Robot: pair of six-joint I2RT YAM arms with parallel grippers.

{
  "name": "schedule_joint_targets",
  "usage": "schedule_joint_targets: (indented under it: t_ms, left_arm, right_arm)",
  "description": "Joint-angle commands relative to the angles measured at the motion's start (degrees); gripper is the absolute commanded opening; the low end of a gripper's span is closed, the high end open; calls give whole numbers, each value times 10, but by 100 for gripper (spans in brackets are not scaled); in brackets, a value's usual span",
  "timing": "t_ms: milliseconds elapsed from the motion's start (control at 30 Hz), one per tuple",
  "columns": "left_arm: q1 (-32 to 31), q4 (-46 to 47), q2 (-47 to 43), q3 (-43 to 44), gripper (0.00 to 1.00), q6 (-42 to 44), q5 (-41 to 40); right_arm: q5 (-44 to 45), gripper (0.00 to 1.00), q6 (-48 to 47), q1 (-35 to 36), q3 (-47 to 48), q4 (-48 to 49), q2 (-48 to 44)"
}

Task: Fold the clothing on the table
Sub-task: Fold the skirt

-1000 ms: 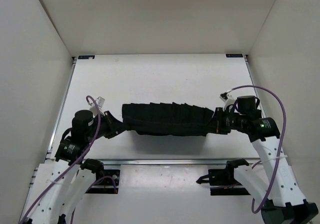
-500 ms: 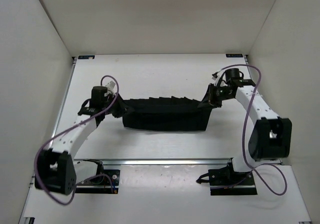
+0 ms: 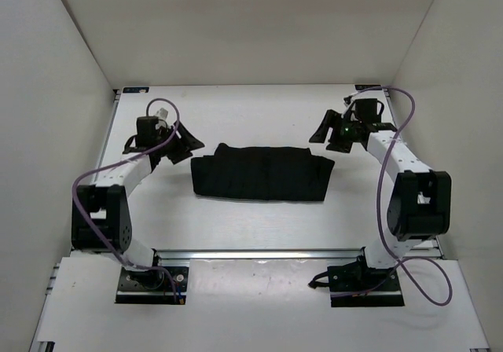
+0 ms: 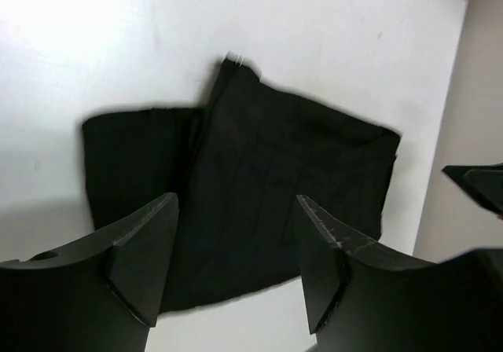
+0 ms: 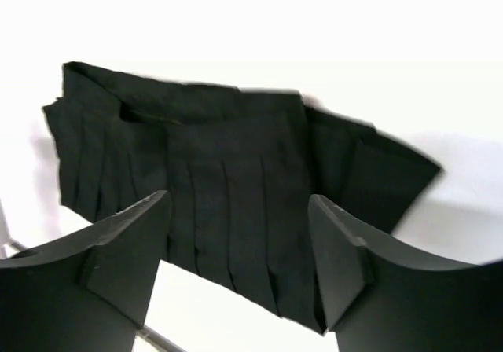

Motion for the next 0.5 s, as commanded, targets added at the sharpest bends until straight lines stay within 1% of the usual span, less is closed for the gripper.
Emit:
schedule_joint_targets:
  t_ms: [0,33,67,133,167,233,267,300,367,467]
  left_arm:
    - [-7,-29,-89,-67,71,37,-11]
    - [-11,-43,-115,-97,71,48,-30]
    - [-22,-42,-140,-129,71,48,-42]
    - [-41,-50,-173,-175,72,48,-69]
    - [-45,-49,-192,-201,72,50,-81]
    - [-48,-44,-208,-234,73,35,-86]
    - [-46,-44,-217,-250,71,29,-93]
    - [-46,-35,-220,-256,73,25,-100]
    - [-54,-23,-226,-272,74,10,-120]
    - [-62,5,-212,-269,76,-7,-133]
  right_arm:
    - [54,69,0,-4,-58,-14,-72]
    - [60,69,0,-4,-91,-18,-83]
    - [65,69,4,-2,-104,-17,-104]
    - [77,69,18,-3,-166,-22,-151]
    - [86,69,23,-1,-180,-24,-176]
    - [85,69,28,2,-227,-25,-212]
    - [80,69,32,0,-248,-26,-230]
    - [77,69,36,0,-256,-32,-246]
    - [74,70,44,8,-286,-22,-260]
    - [78,69,55,23,-314,-18,-269]
